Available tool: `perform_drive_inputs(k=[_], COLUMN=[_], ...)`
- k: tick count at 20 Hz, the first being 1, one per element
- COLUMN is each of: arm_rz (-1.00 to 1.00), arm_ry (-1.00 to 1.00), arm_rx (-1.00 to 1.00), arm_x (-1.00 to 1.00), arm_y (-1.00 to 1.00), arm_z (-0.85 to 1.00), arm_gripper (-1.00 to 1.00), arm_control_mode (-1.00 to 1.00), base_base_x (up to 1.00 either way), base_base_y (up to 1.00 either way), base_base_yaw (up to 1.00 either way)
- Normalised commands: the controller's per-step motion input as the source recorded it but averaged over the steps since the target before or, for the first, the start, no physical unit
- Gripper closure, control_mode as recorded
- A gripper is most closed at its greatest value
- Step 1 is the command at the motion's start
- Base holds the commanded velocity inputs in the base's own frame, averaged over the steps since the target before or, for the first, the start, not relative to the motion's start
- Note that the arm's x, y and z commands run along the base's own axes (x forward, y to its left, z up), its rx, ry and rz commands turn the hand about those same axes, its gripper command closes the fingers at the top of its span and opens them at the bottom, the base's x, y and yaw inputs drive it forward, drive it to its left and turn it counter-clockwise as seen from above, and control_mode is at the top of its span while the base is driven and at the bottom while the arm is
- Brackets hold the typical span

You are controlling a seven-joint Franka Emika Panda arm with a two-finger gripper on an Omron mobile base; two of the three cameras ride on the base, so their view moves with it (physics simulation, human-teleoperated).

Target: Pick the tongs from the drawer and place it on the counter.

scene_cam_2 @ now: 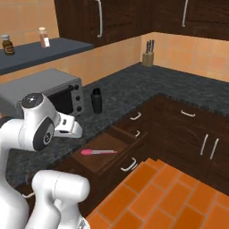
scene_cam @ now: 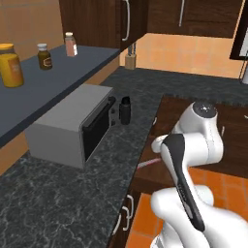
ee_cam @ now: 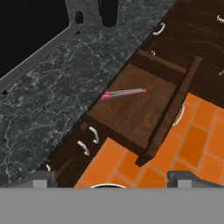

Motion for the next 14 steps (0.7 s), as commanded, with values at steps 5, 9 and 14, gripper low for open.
perform_drive_inputs(k=[5,9,14], arm_rz=[-0.24,-0.21,-0.19], arm_ry=[0.17,0.24,0.25], arm_rx=[0.03,0.07,0.07], arm_x=[0.86,0.96,1.0], arm_y=[-0.88,-1.0,-0.99], arm_z=[-0.81,-0.8,-0.51], arm_gripper=[-1.0,-1.0,-1.0], arm_control_mode=[-1.0,-1.0,-1.0], base_base_x=[0.0,0.0,0.0], base_base_y=[0.0,0.0,0.0], base_base_yaw=[0.0,0.0,0.0])
